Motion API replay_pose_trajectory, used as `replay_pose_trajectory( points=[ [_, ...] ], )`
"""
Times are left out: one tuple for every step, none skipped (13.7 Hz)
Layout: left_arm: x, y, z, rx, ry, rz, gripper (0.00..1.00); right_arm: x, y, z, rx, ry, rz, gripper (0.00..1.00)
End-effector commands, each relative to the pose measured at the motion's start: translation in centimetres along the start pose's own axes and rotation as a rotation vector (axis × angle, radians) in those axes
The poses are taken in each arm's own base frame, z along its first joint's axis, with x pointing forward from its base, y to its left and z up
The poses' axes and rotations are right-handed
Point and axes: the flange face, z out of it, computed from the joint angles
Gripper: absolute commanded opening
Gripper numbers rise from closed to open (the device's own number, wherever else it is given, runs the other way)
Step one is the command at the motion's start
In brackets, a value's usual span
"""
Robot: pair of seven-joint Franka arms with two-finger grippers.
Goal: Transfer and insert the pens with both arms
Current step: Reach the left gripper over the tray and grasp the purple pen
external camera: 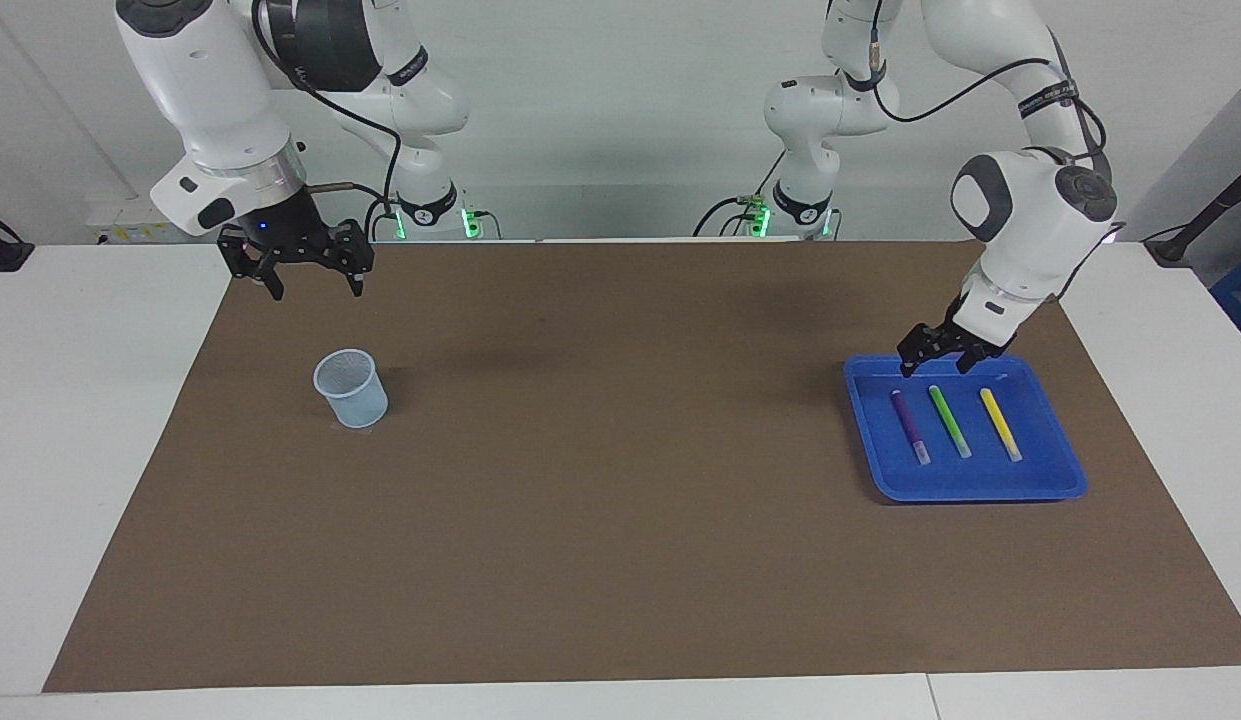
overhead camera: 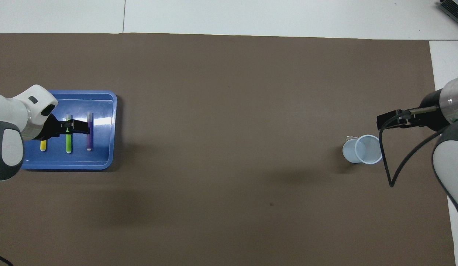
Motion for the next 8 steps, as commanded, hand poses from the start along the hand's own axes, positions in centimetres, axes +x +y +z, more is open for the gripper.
replay_pose_trajectory(
  points=[
    [0.8, -0.2, 2.8, -0.011, 0.020, -0.010, 0.98, -0.6, 0.4, -0.2, -0.003, 0.000, -0.012, 1.00],
    [1.1, -0.3, 3.8, -0.008, 0.020, -0.011, 0.97, -0.6, 0.4, -0.2, -0.003, 0.000, -0.012, 1.00],
    [1.2, -0.3, 4.0, -0.007, 0.027, -0.002, 0.96, -0.6, 0.4, -0.2, -0.003, 0.000, -0.012, 1.00],
    [1.4, -0.7, 4.8, -0.004, 0.027, 0.012, 0.96, -0.6, 0.4, -0.2, -0.003, 0.000, -0.012, 1.00],
    [1.6, -1.0, 5.1, -0.002, 0.030, 0.030, 0.96, -0.6, 0.4, -0.3, -0.003, 0.003, -0.012, 1.00],
    [1.7, -1.1, 5.6, -0.001, 0.028, 0.030, 0.96, -0.6, 0.4, -0.3, -0.003, 0.003, -0.012, 1.00],
    [1.8, -1.3, 6.2, 0.001, 0.028, 0.033, 0.95, -0.6, 0.4, -0.2, -0.003, 0.000, -0.012, 1.00],
    [2.0, -1.4, 7.1, 0.006, 0.037, 0.037, 0.95, -0.6, 0.4, -0.3, -0.003, 0.001, -0.012, 1.00]
  ],
)
